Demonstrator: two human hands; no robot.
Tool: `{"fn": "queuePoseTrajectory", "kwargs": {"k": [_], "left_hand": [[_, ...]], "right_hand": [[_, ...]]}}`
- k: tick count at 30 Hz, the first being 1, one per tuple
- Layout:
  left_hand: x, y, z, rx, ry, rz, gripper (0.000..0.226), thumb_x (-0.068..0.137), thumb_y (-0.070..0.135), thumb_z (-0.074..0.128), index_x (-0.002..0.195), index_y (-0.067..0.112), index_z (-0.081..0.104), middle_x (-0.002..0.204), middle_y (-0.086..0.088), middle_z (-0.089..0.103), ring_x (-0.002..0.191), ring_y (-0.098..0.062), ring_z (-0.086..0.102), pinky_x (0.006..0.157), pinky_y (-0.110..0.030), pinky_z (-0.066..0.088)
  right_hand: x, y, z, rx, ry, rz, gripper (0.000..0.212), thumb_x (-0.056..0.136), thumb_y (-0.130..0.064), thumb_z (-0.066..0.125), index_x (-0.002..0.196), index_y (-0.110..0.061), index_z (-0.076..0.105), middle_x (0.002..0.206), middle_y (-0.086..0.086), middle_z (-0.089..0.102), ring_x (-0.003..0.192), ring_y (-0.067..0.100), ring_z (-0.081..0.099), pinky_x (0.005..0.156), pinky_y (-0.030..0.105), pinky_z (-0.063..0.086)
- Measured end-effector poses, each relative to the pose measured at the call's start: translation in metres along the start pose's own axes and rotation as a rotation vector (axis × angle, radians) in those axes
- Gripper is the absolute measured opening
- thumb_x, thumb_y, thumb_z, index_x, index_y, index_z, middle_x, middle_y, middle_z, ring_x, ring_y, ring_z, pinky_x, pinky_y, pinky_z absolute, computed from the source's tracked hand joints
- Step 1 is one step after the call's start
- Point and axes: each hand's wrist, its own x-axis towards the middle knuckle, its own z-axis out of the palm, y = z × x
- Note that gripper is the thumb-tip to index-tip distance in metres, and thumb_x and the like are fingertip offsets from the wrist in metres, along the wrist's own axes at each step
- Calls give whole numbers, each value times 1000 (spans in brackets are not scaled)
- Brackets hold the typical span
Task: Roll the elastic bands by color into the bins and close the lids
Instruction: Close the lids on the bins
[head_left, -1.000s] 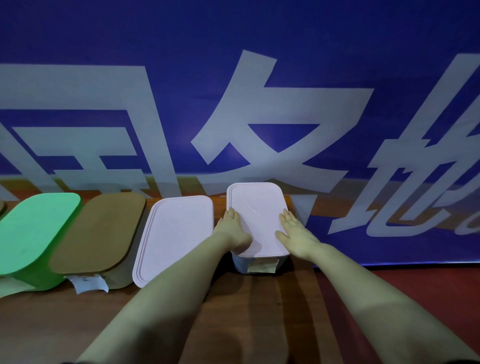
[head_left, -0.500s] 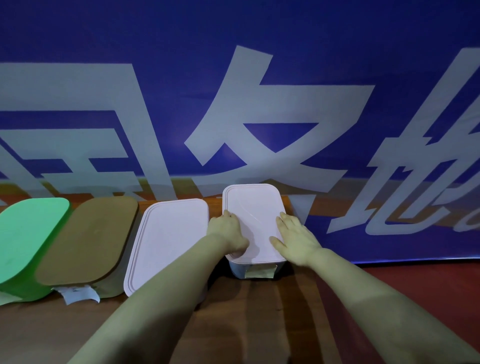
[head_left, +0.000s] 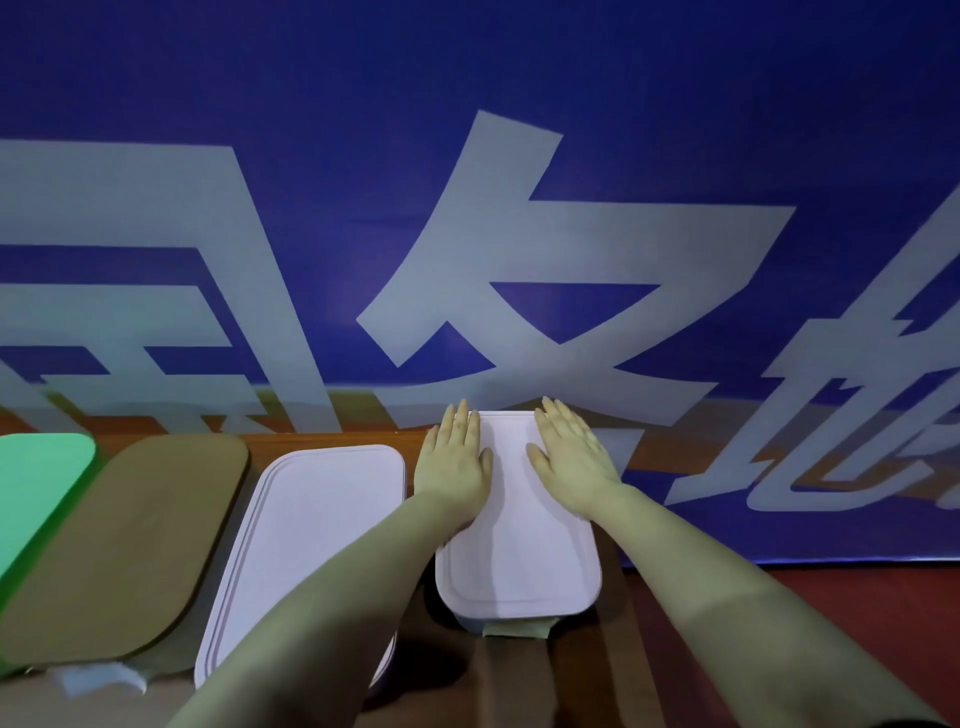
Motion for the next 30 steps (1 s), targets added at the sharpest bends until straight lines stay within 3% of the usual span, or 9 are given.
{"fn": "queuePoseTrajectory", "kwargs": {"k": [4, 10, 14, 20, 25, 30], "left_hand": [[16, -5, 16, -20, -33, -17, 62, 100, 46, 5, 152, 14, -7, 160, -3, -15, 147, -18, -15, 121, -35, -5], [18, -6, 26, -51, -16, -42, 69, 96, 55, 5, 152, 15, -5, 161, 0, -11, 148, -17, -12, 121, -38, -1], [19, -5, 29, -58, 3, -49, 70, 96, 56, 9, 153, 17, -4, 161, 1, -9, 148, -17, -11, 121, -40, 1], [22, -6, 31, -110, -4, -79, 72, 95, 59, 18, 153, 20, 0, 161, 4, -5, 148, -15, -7, 118, -45, 12], [23, -12, 29, -267, 11, -88, 59, 100, 41, 25, 153, 22, 9, 161, 7, 3, 148, -12, -2, 118, -41, 12], [19, -12, 23, -276, 26, -62, 53, 102, 25, 24, 153, 19, 11, 161, 5, 4, 148, -12, 0, 120, -37, 9]], "right_hand": [[13, 2, 16, 35, -119, 16, 61, 103, -43, 15, 152, -13, -3, 161, 2, -10, 147, 14, -11, 113, 26, -10], [20, 8, 31, 1, -124, 23, 67, 100, -51, 12, 152, -13, -6, 160, 2, -12, 146, 14, -16, 116, 35, -14], [21, 10, 34, 47, -132, 37, 71, 98, -56, 15, 153, -17, -4, 160, -1, -13, 146, 14, -18, 120, 46, -5], [21, 10, 34, 100, -151, 40, 68, 98, -56, 19, 152, -23, -5, 159, -6, -17, 146, 12, -19, 119, 49, 6], [22, 11, 34, 135, -142, 37, 61, 101, -47, 20, 153, -23, -1, 160, -7, -13, 146, 11, -16, 120, 47, 8], [19, 10, 31, 141, -92, 43, 54, 103, -39, 15, 153, -21, 4, 161, -7, -6, 147, 8, -11, 120, 46, -5]]}}
